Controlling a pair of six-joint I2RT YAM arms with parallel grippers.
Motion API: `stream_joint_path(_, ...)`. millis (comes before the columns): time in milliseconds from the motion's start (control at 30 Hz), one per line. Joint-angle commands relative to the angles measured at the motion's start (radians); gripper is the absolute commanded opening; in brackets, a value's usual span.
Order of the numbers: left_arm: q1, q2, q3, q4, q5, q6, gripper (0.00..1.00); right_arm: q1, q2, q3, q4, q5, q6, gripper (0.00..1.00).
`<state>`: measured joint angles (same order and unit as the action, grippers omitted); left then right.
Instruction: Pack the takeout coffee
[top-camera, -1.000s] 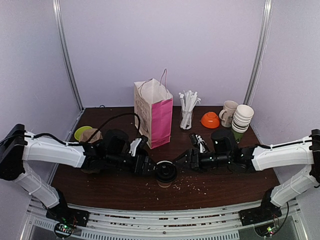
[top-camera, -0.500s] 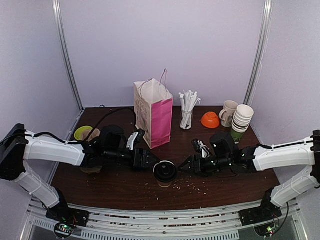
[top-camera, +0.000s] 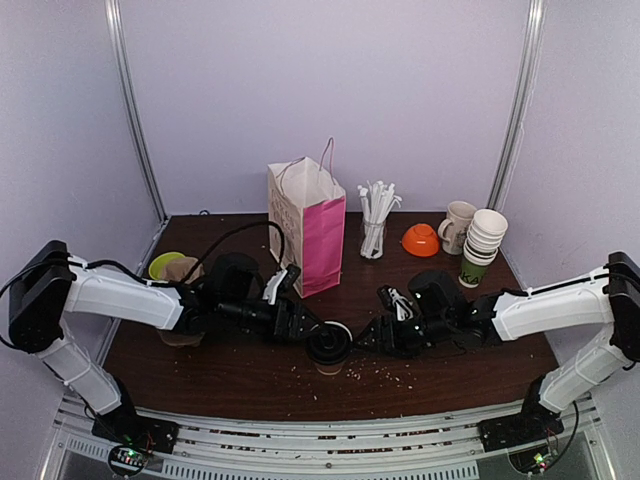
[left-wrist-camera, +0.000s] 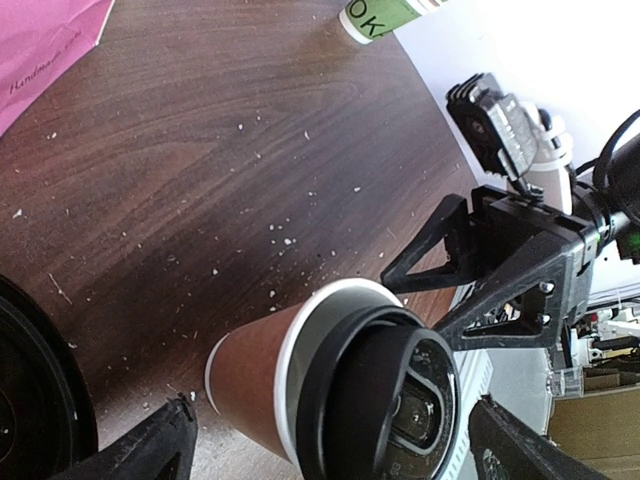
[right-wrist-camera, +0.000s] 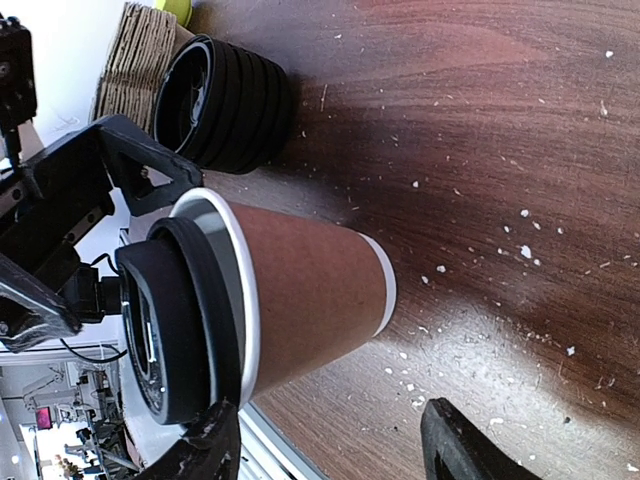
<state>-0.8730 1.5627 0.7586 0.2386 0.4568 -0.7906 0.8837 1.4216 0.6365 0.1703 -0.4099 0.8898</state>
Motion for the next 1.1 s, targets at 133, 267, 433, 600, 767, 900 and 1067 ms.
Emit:
stream_joint_path(133, -0.006, 0.037, 0.036, 0.041, 0.034, 0.015, 0.98, -0.001, 0.014, 0.029, 0.014, -0.009, -0.002, 0.64)
stream_joint_path(267, -0.009, 0.045, 0.044, 0.026, 0.029, 0.021, 0.97, -0.003, 0.007, 0.025, 0.014, 0.009, -0.003, 0.64)
stream_joint_path(433, -0.009, 0.030, 0.042, 0.012, 0.021, 0.025, 0.97, -0.002, -0.038, 0.021, 0.009, 0.042, -0.011, 0.69)
stream_joint_path(600, -0.009, 0.007, 0.048, -0.004, 0.015, 0.027, 0.98, -0.002, -0.074, 0.042, -0.024, 0.060, -0.037, 0.75)
stream_joint_path(767, -0.013, -0.027, 0.044, -0.034, -0.005, 0.030, 0.98, -0.003, -0.062, 0.084, -0.060, 0.044, -0.074, 0.77)
stream_joint_path(900, -0.018, -0.079, 0.016, -0.071, -0.034, 0.029, 0.98, -0.001, -0.026, 0.126, -0.085, 0.029, -0.103, 0.78)
stream_joint_path(1067, -0.019, -0.141, -0.033, -0.111, -0.053, 0.027, 0.96, -0.002, 0.023, 0.161, -0.076, 0.009, -0.117, 0.79)
